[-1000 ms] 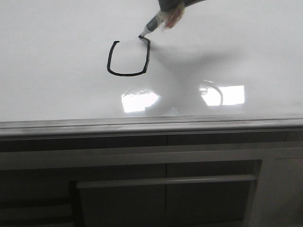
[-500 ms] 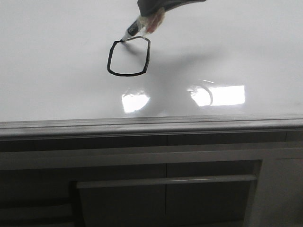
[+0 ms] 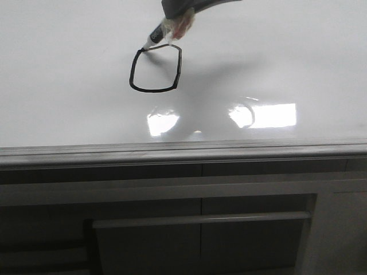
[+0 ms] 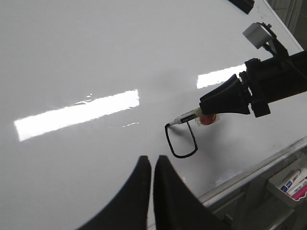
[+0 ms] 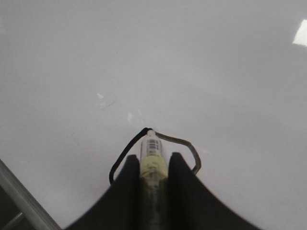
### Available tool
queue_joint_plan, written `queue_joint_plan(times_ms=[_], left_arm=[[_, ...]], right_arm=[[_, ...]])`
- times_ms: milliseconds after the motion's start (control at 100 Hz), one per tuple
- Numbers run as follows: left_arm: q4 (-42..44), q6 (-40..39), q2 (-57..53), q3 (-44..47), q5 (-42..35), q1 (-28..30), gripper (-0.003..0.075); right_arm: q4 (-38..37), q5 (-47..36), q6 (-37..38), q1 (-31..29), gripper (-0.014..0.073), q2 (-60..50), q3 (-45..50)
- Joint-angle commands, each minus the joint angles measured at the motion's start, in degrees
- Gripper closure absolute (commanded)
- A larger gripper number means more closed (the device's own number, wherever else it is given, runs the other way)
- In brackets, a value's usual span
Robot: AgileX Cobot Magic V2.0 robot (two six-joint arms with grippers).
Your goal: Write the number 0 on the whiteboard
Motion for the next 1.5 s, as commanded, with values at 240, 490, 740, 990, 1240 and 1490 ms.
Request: queue_joint_plan(times_ms=[240, 490, 740, 990, 1240, 1490], left_arm=[[1.03, -0.63, 0.74, -1.22, -4.02, 0.09, 0.0740], [1.03, -0.63, 0.74, -1.22, -4.02, 0.09, 0.0740], [-1.71, 0.18, 2.56, -1.67, -6.64, -0.01, 0.0740], [-22.30, 24.63, 15.12, -8.78, -4.23, -0.01, 0.0628], [-38.86, 47.92, 27.03, -18.69, 2.09, -0.01, 0.0297], [-55.39, 62.96, 34.05, -23.11, 12.84, -0.01, 0.0299]], right_arm=[[-1.04, 10.72, -0.60, 1.00, 0.0650, -5.19, -6.26], [-1.16, 18.13, -3.05, 4.04, 0.0651, -16.01, -13.69], [-1.29, 27.04, -3.16, 4.04, 0.0651, -20.10, -13.96], [-1.29, 35.53, -9.50, 9.92, 0.0651, -16.58, -13.85], [-1.59, 31.60, -13.61, 18.31, 0.0651, -13.14, -13.85], [-1.59, 27.98, -16.21, 21.86, 0.0652, -12.00, -13.85]])
